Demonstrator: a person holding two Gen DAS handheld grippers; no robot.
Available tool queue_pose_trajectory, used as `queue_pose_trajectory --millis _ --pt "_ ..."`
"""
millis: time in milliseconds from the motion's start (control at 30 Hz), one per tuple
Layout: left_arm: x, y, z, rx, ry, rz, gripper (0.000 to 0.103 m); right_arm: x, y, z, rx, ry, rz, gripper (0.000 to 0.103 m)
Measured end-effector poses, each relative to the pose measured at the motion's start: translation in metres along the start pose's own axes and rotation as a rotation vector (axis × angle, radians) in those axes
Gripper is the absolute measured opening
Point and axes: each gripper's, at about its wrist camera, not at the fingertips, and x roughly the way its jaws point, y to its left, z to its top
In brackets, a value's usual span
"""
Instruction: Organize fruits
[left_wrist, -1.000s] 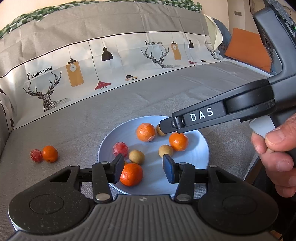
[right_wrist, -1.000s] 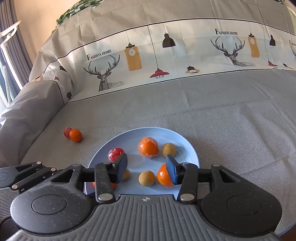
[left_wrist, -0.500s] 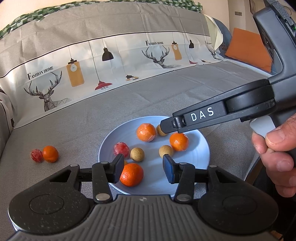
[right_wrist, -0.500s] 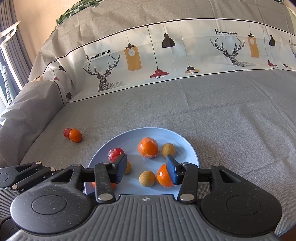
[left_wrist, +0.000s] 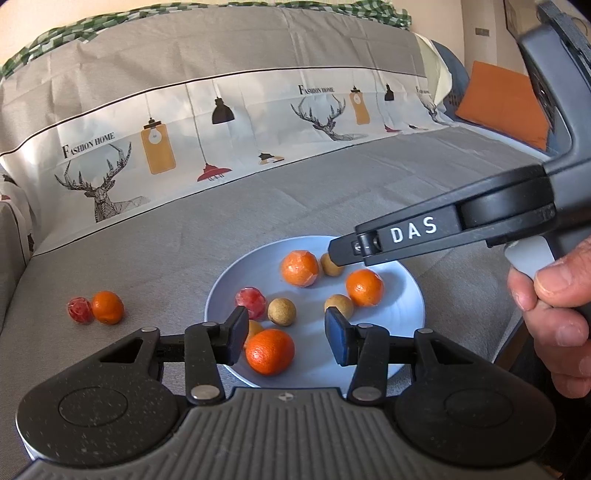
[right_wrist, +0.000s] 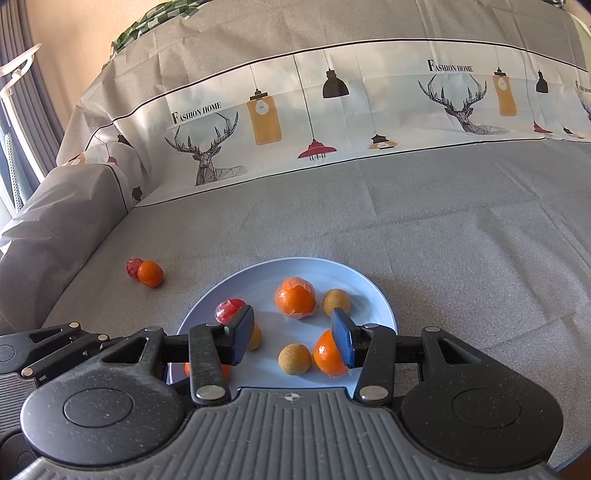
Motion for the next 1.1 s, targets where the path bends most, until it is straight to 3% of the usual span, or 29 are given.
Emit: queue_pose_trajectory --millis 200,267,300,367,500,667,767,833,967,1100 --pt "-0.009 0.021 0.008 -0.105 -0.018 0.003 0.022 -0.007 -0.002 0.005 0.011 -0.050 -0.013 0.046" --pt "-0.013 0.036 0.012 -0.177 -0.018 0.004 0.019 -0.008 -0.001 0.007 0.020 -0.066 -0.010 0.033" --pt "-0.014 0.047 0.015 -0.236 -0.015 -0.003 0.017 -0.009 0.000 0.008 0.023 -0.073 -0.007 0.032" --pt "-0.017 0.073 0.020 -0.358 -0.015 -0.007 0.017 -0.010 0.002 0.010 0.025 -0.088 0.000 0.024" --pt "-0.015 0.124 0.031 -0.500 -0.024 0.042 0.017 -0.008 0.012 0.013 0.017 -0.105 0.035 0.021" --pt "0.006 0.183 0.035 -0.582 -0.002 0.133 0.018 0.002 0.033 0.017 -0.002 -0.096 0.086 0.021" --pt "0.022 0.204 0.015 -0.599 0.011 0.186 0.018 0.007 0.048 0.019 -0.023 -0.084 0.123 0.021" --pt "0.035 0.220 0.005 -0.689 0.090 0.206 0.018 0.012 0.059 0.019 -0.041 -0.075 0.145 0.021" --pt "0.034 0.239 0.003 -0.752 0.035 0.269 0.018 0.026 0.079 0.022 -0.064 -0.053 0.184 0.021" --pt "0.033 0.260 -0.009 -0.873 0.027 0.262 0.018 0.050 0.101 0.026 -0.074 -0.032 0.212 0.021"
